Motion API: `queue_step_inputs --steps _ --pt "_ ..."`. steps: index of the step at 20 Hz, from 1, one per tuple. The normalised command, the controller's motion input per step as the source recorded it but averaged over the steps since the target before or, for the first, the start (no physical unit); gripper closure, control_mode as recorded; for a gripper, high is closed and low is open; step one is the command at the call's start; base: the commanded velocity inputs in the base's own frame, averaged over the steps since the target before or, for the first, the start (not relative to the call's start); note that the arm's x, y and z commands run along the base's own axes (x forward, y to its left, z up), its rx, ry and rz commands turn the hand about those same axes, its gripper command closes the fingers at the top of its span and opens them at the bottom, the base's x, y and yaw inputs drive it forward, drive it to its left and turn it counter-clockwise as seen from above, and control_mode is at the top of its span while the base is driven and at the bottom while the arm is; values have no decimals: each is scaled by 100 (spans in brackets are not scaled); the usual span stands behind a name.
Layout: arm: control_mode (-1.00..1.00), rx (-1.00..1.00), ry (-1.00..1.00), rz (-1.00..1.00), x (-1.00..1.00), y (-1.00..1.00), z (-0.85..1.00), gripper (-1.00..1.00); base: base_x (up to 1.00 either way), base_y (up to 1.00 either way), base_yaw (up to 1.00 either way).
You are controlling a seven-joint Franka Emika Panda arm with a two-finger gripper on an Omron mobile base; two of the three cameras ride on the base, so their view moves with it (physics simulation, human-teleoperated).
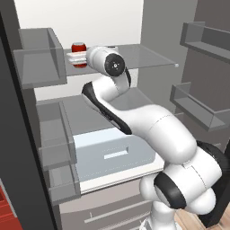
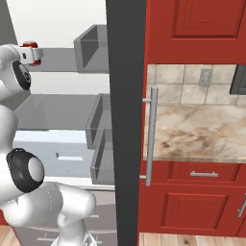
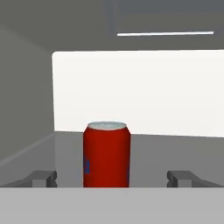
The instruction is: Open the fridge, grab two sodas, and place both sodas inside the bowl with ice on the dining counter.
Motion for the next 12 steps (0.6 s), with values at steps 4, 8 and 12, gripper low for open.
queue_step_inputs --steps 4,8,12 --pt "-100 0 1 -3 23 16 0 -100 0 0 0" --pt "-100 0 2 -1 27 9 0 -100 0 0 0" --pt "-100 0 3 0 30 1 0 -100 0 0 0"
